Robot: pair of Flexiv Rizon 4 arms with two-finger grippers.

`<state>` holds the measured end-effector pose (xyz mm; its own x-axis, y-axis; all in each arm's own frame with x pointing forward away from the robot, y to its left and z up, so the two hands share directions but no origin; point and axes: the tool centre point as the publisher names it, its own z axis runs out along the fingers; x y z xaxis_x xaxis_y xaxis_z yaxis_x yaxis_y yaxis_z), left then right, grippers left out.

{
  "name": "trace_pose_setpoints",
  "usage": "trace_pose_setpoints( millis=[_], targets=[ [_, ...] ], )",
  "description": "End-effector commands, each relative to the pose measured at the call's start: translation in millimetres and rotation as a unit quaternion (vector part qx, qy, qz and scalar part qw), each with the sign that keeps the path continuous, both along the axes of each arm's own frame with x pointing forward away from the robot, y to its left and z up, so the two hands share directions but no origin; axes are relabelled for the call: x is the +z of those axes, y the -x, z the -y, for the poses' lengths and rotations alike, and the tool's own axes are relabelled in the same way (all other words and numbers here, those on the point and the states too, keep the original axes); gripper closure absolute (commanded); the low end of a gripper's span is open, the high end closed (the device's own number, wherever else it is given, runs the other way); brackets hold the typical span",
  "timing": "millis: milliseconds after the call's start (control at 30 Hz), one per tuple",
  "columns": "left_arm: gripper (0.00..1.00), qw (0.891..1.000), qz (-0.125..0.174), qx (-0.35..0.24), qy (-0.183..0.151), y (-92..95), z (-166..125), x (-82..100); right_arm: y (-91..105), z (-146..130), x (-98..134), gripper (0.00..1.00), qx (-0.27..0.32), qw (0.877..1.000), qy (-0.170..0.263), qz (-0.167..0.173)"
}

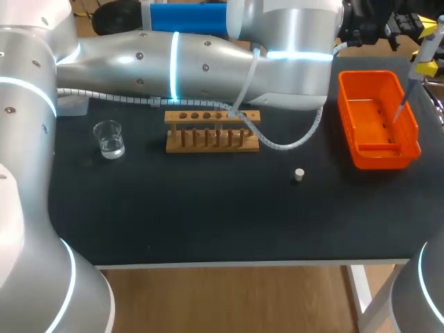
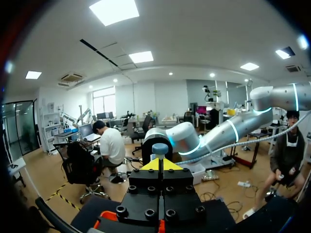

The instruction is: Invert the test tube, pick up the pipette, mount the tip to pipette, aspirate from beaker and dispense into the tube, eject the tip, return the pipette, and cap with the stopper.

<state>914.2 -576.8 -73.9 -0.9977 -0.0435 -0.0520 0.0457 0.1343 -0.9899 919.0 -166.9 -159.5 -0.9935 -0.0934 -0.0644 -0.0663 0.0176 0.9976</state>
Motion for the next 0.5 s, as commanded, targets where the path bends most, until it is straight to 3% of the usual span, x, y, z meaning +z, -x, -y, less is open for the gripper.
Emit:
trace_pose_setpoints(
  millis=[33,500],
  targets=[
    [1.0,1.0,-0.001,0.001,-0.003,0.4,3.1,-10.1,-0.2,-1.2,9.9,1.0,0.001,1.0,0.001,0.0],
    [1.0,1.0,-0.006,0.001,-0.009,-0.6,3.4,-13.6,-0.2,-1.2,9.9,1.0,0.001,1.0,0.001,0.0]
  ],
)
